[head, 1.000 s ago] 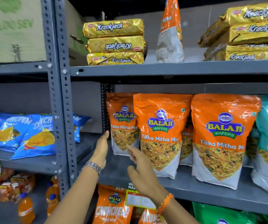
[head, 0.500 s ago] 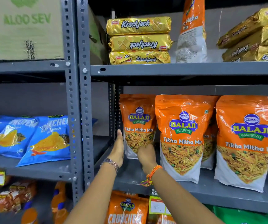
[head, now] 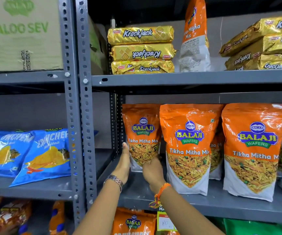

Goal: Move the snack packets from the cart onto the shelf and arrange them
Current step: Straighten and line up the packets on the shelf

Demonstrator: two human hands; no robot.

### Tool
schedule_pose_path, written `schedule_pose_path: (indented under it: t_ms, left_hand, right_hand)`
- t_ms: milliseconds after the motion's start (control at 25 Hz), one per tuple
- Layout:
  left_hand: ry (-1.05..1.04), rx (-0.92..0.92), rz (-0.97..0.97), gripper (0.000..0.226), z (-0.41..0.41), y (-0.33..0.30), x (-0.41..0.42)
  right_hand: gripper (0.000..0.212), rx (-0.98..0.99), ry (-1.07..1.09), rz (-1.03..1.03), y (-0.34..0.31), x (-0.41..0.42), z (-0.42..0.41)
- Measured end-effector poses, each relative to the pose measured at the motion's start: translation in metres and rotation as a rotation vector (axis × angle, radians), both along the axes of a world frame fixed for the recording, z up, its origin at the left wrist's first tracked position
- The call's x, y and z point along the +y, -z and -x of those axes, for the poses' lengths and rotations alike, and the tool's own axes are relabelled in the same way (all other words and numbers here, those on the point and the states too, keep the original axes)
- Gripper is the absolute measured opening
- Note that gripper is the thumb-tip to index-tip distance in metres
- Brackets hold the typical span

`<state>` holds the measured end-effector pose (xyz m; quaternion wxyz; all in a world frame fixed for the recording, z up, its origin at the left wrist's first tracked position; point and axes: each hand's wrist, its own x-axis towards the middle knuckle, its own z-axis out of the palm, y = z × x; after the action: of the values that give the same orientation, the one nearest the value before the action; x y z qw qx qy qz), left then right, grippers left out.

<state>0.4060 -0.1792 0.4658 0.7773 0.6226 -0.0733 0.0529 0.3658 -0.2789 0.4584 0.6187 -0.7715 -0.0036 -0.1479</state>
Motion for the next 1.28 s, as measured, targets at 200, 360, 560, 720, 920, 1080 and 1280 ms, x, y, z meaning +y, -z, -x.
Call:
schedule_pose_path:
  t_ms: [200,360,560,720,920,1080,1280]
  left_hand:
    - [0.030,-0.087,-0.012,0.059,0.030,0.002,-0.007]
    - [0.119,-0.096,-0.102,0.020,0.055,0.006,-0.041]
    - [0.187,-0.075,-0.296,0.072,0.058,0.019,-0.086]
    - [0.147,-0.079,-0.334,0.077,0.061,0.025,-0.098]
    - [0.082,-0.095,-0.289,0.080,0.064,0.025,-0.081]
    - [-0.022,-0.112,-0.253,0.083,0.068,0.025,-0.051]
    - [-0.208,-0.110,-0.328,0.084,0.069,0.026,-0.015]
  right_hand:
    - [0.062,-0.192,-0.044,-0.183,0.008,-0.039,0.092]
    - [0.072,-0.285,0.286,-0.129,0.025,-0.089,0.104]
    - [0.072,-0.166,0.258,-0.025,0.024,-0.120,0.095]
    - [0.064,-0.085,0.203,-0.017,0.017,-0.136,0.096]
    - [0.059,-0.038,0.162,0.024,0.016,-0.124,0.097]
    - [0.052,-0.060,0.031,0.035,0.018,-0.099,0.094]
    - [0.045,-0.022,-0.106,-0.122,0.021,-0.074,0.077]
